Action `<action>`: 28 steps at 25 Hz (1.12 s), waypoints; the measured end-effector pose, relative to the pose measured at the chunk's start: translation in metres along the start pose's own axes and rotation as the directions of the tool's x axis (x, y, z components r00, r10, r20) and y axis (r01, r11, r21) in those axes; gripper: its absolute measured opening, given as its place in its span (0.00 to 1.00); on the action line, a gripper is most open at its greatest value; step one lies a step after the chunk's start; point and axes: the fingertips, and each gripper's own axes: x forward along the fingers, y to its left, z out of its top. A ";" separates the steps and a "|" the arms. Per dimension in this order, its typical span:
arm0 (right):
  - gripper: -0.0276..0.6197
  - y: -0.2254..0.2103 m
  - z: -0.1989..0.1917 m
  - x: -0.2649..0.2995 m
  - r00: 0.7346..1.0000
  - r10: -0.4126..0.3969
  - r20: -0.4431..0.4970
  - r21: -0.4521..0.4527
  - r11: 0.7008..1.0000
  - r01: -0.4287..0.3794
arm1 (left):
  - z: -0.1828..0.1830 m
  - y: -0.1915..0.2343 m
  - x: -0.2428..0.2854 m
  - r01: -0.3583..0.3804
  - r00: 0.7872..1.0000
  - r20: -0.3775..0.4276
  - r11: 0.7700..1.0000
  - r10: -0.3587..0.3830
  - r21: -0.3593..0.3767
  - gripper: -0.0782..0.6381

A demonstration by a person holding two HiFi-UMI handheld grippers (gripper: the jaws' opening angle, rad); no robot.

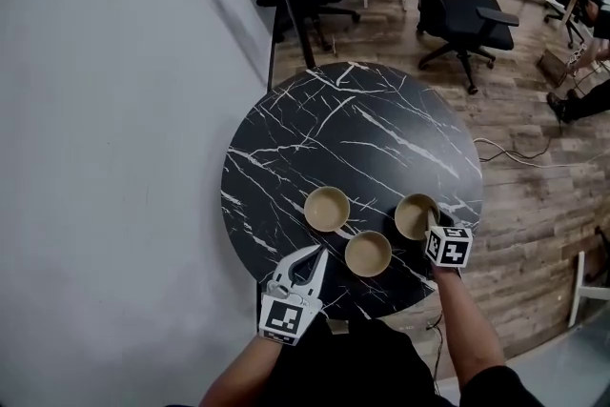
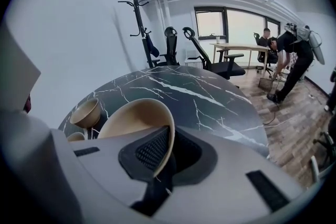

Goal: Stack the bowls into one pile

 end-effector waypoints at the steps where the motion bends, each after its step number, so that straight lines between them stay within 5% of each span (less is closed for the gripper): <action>1: 0.08 0.002 0.004 -0.003 1.000 0.006 0.010 -0.005 1.000 -0.006 | 0.000 0.001 -0.001 -0.003 1.000 0.000 1.000 0.003 -0.002 0.13; 12: 0.08 0.055 0.031 -0.034 0.986 0.149 0.070 -0.006 0.989 -0.149 | -0.002 0.005 -0.009 -0.018 1.000 0.011 1.000 0.018 -0.016 0.13; 28: 0.08 0.139 -0.014 -0.041 0.942 0.324 -0.089 -0.165 0.928 -0.334 | -0.021 0.021 -0.019 -0.055 0.999 -0.004 0.997 0.054 -0.062 0.13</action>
